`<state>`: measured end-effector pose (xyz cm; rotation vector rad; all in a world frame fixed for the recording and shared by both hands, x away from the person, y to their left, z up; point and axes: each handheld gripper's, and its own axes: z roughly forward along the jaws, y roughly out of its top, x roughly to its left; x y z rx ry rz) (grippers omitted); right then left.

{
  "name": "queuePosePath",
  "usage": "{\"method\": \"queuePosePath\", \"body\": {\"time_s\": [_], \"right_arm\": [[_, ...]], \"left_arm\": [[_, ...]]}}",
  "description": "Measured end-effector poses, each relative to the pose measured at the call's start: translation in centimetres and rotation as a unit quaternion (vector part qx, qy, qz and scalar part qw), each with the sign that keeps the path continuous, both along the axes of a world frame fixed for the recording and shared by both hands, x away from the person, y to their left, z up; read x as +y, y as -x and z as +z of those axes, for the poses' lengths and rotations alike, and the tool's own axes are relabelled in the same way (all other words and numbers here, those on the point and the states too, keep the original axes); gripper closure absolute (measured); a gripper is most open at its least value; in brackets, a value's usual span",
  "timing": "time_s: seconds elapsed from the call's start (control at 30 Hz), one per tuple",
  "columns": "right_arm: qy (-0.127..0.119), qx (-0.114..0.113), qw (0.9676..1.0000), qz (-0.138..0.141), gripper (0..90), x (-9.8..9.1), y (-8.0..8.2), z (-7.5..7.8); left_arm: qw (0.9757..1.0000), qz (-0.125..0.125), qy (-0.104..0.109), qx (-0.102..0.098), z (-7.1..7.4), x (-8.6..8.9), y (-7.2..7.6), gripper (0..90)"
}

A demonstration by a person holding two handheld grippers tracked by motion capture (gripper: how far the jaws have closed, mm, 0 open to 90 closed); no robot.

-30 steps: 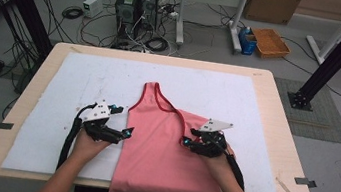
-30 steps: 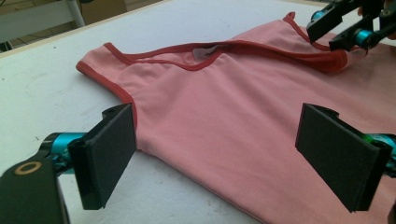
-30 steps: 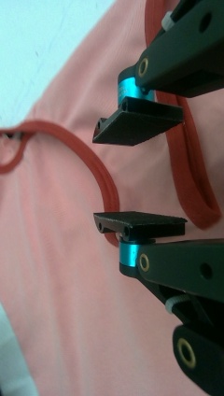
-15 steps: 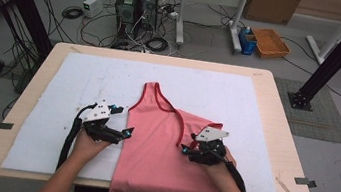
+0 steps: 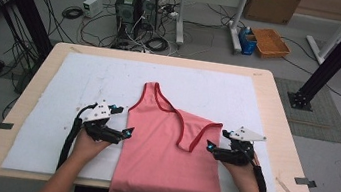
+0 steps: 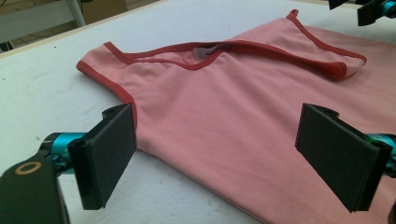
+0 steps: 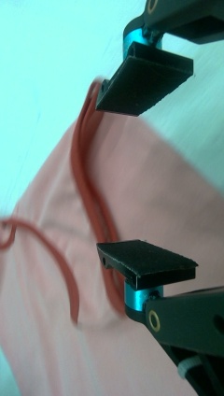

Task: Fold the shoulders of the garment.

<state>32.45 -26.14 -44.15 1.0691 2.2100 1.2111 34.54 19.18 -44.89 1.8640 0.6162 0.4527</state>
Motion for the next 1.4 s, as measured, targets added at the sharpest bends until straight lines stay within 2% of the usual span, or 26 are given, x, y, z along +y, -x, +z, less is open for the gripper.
{"method": "queuePosePath", "body": {"time_s": [0.03,0.07,0.17,0.2,0.37,0.4,0.5,0.53,0.6,0.7,0.77,0.83,0.9,0.97,1.1,1.13,1.17,1.37,1.4], "right_arm": [[0.000,0.000,1.0000,0.000,26.4,0.0,0.0,0.0],[-0.005,0.002,0.9998,-0.017,24.7,-0.5,-0.2,-0.2],[-0.012,0.004,0.9996,-0.026,22.9,-1.0,-0.3,-0.4],[-0.023,0.015,0.9992,-0.030,22.0,-1.3,-0.6,-0.7],[-0.017,0.030,0.9993,-0.014,21.8,-1.2,-0.9,-0.8],[-0.017,0.043,0.9989,-0.009,21.2,-1.1,-1.1,-0.9],[-0.020,0.049,0.9985,-0.010,20.9,-1.2,-1.2,-0.9],[-0.031,0.058,0.9978,-0.011,21.0,-1.4,-1.4,-1.0],[-0.030,0.053,0.9981,-0.006,20.9,-1.4,-1.4,-0.9],[-0.025,0.053,0.9983,-0.004,21.0,-1.3,-1.3,-0.9],[-0.024,0.051,0.9984,-0.004,21.0,-1.3,-1.3,-0.9],[-0.026,0.054,0.9982,-0.003,21.0,-1.3,-1.3,-0.9],[-0.024,0.055,0.9982,-0.007,21.0,-1.3,-1.4,-1.0],[-0.020,0.054,0.9983,-0.006,21.0,-1.2,-1.3,-1.0],[-0.021,0.054,0.9983,-0.006,21.0,-1.2,-1.4,-1.0],[-0.022,0.055,0.9982,-0.006,20.9,-1.2,-1.4,-1.0],[-0.024,0.058,0.9980,-0.008,20.9,-1.3,-1.4,-1.0],[-0.023,0.058,0.9980,-0.008,21.0,-1.2,-1.4,-1.0],[-0.023,0.058,0.9980,-0.007,21.0,-1.2,-1.4,-1.0]], "left_arm": [[1.0000,0.000,0.000,0.000,0.0,0.0,0.0,12.7],[1.0000,-0.001,0.000,0.000,0.0,0.0,0.0,12.7],[0.9999,-0.003,0.008,0.004,0.0,0.2,-0.1,12.7],[0.9999,-0.006,0.012,0.007,0.0,0.3,-0.1,12.7],[0.9998,-0.005,0.011,0.018,0.0,0.2,-0.4,12.7],[0.9993,-0.005,0.010,0.035,0.1,0.2,-0.8,12.7],[0.9992,-0.003,0.013,0.039,0.2,0.2,-1.0,12.7],[0.9984,0.008,0.015,0.054,0.7,0.2,-2.1,12.7],[0.9977,0.018,0.025,0.061,1.1,0.1,-3.0,12.7],[0.9961,0.033,0.026,0.077,1.7,-0.4,-4.7,12.7],[0.9957,0.034,0.022,0.083,2.1,-1.0,-5.8,12.7],[0.9961,0.035,0.020,0.079,2.4,-1.6,-6.7,12.7],[0.9957,0.040,0.008,0.083,2.5,-2.2,-7.7,12.7],[0.9946,0.042,0.003,0.095,2.6,-2.6,-8.6,12.7],[0.9942,0.047,0.002,0.097,2.5,-3.0,-9.4,12.7],[0.9937,0.053,0.010,0.098,2.2,-3.2,-9.7,12.8],[0.9934,0.056,0.010,0.099,2.0,-3.2,-9.8,12.9],[0.9910,0.066,-0.010,0.116,1.6,-3.3,-10.7,13.0],[0.9905,0.070,-0.018,0.117,1.8,-3.5,-11.3,13.1]]}}
